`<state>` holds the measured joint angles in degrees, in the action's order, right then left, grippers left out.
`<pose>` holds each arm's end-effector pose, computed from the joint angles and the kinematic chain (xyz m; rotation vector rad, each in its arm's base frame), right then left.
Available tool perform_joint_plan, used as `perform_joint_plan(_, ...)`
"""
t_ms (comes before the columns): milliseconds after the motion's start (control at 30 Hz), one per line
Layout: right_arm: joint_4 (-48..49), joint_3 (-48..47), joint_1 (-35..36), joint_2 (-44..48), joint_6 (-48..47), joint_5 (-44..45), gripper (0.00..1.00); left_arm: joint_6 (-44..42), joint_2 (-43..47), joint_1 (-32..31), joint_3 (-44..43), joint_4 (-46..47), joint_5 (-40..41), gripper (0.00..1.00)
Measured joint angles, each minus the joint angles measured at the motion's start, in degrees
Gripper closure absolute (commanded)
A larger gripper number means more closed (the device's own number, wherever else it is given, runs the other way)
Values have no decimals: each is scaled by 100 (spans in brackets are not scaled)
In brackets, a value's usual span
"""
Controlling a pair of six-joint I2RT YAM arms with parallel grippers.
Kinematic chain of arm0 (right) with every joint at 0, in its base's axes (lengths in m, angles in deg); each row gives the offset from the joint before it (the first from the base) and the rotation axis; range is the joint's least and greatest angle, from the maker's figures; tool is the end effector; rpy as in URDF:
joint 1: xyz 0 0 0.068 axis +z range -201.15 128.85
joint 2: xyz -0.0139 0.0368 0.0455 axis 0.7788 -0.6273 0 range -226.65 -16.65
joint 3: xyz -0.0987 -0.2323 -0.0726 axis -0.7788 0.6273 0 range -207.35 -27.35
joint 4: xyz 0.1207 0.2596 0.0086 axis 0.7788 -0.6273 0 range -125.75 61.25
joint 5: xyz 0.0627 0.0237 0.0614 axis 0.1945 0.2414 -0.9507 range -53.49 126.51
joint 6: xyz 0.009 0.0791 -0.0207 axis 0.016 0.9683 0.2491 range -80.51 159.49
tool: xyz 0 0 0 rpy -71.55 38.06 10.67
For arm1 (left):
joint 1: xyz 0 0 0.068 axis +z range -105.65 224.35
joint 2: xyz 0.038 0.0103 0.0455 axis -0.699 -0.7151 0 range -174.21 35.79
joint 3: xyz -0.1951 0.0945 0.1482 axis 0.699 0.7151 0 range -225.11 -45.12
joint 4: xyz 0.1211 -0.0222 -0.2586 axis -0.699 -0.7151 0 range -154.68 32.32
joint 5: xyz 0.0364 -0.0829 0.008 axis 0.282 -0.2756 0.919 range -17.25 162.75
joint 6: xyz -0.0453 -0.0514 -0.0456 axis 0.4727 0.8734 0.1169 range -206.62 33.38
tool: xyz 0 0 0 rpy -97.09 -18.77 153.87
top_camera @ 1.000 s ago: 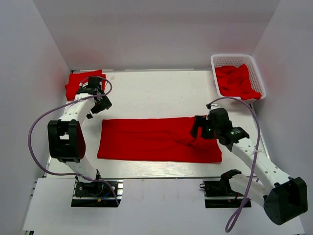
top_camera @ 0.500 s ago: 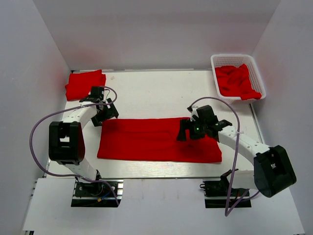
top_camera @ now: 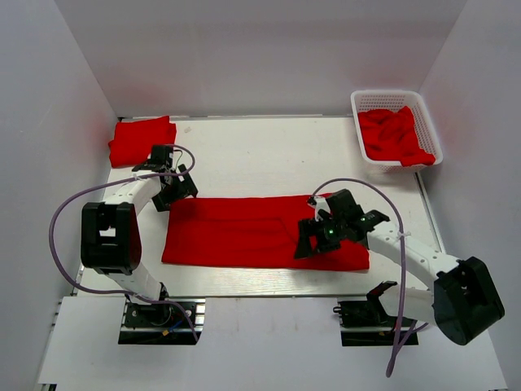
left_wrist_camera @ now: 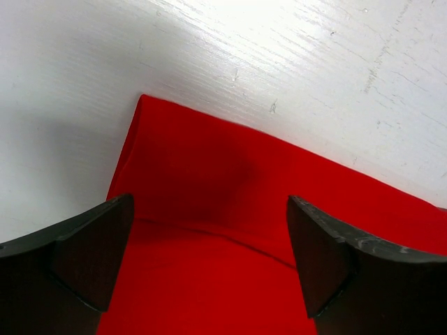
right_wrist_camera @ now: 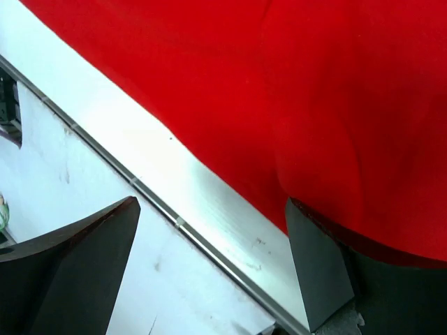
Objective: Fold and stack the t-shirts
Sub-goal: Fold the other side of the tshirt into a rectangle
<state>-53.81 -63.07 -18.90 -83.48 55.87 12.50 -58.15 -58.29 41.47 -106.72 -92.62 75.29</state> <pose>0.2054 0.1640 0.1419 -0.5351 2.5991 0.8447 0.3548 -0.0146 0.1367 -0.6208 2.6779 -0.0897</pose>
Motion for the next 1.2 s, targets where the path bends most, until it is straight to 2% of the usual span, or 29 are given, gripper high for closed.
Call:
perform_joint_plan(133,-212,-380,13,11,-24,201,10,0,0,0,0,0,0,0)
perform_joint_plan(367,33,-649,13,31,109,654,10,0,0,2,0,-24,0,0)
perform_joint_plan(733,560,81,129,-444,365,710,10,0,0,0,0,-70,2,0)
perform_joint_plan(1033,977,466,437,-525,374,-35,10,0,0,0,-7,-107,42,0)
perform_joint_plan(1200,903,343,531,-579,339,-11,10,0,0,2,-24,-179,87,0)
